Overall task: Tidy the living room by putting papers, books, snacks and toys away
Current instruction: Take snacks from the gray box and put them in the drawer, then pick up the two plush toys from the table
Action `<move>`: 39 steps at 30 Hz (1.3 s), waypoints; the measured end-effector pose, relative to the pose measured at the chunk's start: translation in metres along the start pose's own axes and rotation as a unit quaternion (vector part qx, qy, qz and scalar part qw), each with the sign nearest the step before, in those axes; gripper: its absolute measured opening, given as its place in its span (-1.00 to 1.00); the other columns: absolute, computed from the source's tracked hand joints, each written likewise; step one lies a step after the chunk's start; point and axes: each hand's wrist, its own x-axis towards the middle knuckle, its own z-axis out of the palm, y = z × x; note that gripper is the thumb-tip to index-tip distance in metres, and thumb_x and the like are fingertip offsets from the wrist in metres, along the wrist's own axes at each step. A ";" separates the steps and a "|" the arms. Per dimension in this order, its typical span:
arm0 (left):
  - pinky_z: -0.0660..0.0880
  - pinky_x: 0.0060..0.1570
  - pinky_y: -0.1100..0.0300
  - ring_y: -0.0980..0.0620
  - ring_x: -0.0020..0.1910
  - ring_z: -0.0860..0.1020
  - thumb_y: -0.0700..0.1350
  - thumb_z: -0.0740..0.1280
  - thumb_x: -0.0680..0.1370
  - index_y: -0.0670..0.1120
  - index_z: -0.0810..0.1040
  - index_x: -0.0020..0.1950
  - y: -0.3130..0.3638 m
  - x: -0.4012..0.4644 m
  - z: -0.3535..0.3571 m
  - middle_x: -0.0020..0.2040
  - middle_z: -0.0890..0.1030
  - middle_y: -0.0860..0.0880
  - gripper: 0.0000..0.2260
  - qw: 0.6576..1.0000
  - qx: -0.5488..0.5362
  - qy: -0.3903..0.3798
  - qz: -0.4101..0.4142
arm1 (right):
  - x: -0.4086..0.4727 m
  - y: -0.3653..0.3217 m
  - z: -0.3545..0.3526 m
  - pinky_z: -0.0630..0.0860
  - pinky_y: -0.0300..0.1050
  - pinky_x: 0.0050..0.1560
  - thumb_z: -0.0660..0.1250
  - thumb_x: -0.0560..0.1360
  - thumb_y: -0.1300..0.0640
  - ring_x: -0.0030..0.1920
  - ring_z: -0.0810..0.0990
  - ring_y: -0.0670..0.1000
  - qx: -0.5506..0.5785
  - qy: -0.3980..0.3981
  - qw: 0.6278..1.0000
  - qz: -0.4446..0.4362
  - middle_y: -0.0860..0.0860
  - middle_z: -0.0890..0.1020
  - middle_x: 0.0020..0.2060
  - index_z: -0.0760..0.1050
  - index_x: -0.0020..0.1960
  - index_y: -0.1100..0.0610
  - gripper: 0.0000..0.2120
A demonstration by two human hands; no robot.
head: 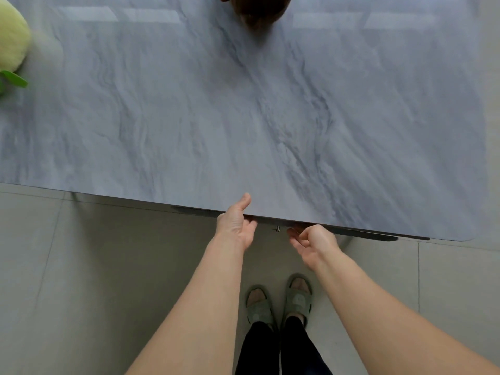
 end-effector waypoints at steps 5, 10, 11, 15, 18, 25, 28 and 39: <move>0.14 0.49 -0.09 -0.19 0.56 0.05 -0.21 0.39 0.54 -0.21 0.08 0.56 0.004 -0.021 0.009 0.58 0.04 -0.21 -0.31 1.000 -0.009 0.003 -0.006 | -0.018 -0.008 -0.005 0.57 0.06 0.07 0.06 0.47 0.51 0.07 0.62 0.21 -0.073 -0.026 0.997 0.009 0.24 0.51 0.10 0.35 0.20 0.26 -0.64; 0.20 0.46 -0.06 -0.22 0.52 0.18 -0.14 0.32 0.59 -0.23 0.07 0.56 0.012 -0.053 0.019 0.56 0.08 -0.28 -0.36 1.000 0.011 0.013 -0.026 | -0.052 -0.029 -0.007 0.54 0.03 0.02 0.07 0.56 0.37 0.10 0.59 0.22 -0.116 -0.055 0.992 0.005 0.27 0.52 0.18 0.35 0.29 0.33 -0.69; 0.21 0.45 -0.05 -0.22 0.51 0.20 -0.14 0.31 0.59 -0.23 0.08 0.56 0.013 -0.063 0.021 0.55 0.10 -0.28 -0.38 1.000 0.014 0.012 -0.022 | -0.061 -0.032 -0.007 0.54 0.02 0.01 0.07 0.57 0.35 0.06 0.59 0.21 -0.118 -0.062 0.991 0.004 0.27 0.53 0.19 0.36 0.27 0.32 -0.71; 0.29 0.41 -0.02 -0.19 0.49 0.27 -0.15 0.27 0.62 -0.23 0.15 0.53 0.017 -0.109 0.027 0.52 0.22 -0.26 -0.46 1.000 0.012 -0.025 0.009 | -0.102 -0.046 -0.011 0.54 0.02 0.00 0.10 0.58 0.32 -0.02 0.59 0.18 -0.078 -0.093 0.992 -0.033 0.25 0.55 0.08 0.35 0.21 0.28 -0.78; 0.40 0.28 0.02 -0.16 0.37 0.42 -0.14 0.23 0.63 -0.20 0.23 0.49 0.021 -0.155 0.028 0.42 0.38 -0.23 -0.55 0.997 -0.005 -0.075 0.020 | -0.146 -0.058 -0.021 0.53 0.01 -0.01 0.12 0.60 0.29 -0.03 0.60 0.17 -0.020 -0.136 0.988 -0.066 0.23 0.55 0.04 0.37 0.21 0.27 -0.79; 0.49 0.15 0.04 -0.09 0.01 0.61 -0.12 0.20 0.63 -0.18 0.47 0.13 0.038 -0.269 0.022 0.01 0.61 -0.15 -0.83 0.978 -0.015 -0.201 0.057 | -0.252 -0.082 -0.055 0.57 -0.07 -0.13 0.12 0.60 0.25 -0.11 0.64 0.10 0.071 -0.214 0.962 -0.151 0.16 0.62 -0.06 0.45 0.19 0.21 -0.78; 0.52 0.10 0.07 -0.05 -0.04 0.60 -0.15 0.21 0.62 -0.16 0.50 -0.02 0.050 -0.311 0.020 -0.04 0.62 -0.12 -0.88 0.971 -0.017 -0.224 0.088 | -0.293 -0.093 -0.074 0.56 -0.08 -0.15 0.13 0.58 0.26 -0.16 0.63 0.08 0.092 -0.230 0.949 -0.193 0.13 0.64 -0.13 0.49 0.12 0.20 -0.80; 0.53 -0.06 0.13 0.01 -0.12 0.60 -0.12 0.20 0.62 -0.11 0.50 0.12 0.048 -0.416 0.059 -0.05 0.62 -0.06 -0.86 0.934 0.053 -0.325 0.139 | -0.384 -0.144 -0.184 0.53 -0.07 -0.17 0.13 0.59 0.23 -0.18 0.64 0.06 0.177 -0.207 0.901 -0.338 0.09 0.67 -0.19 0.52 -0.01 0.14 -0.81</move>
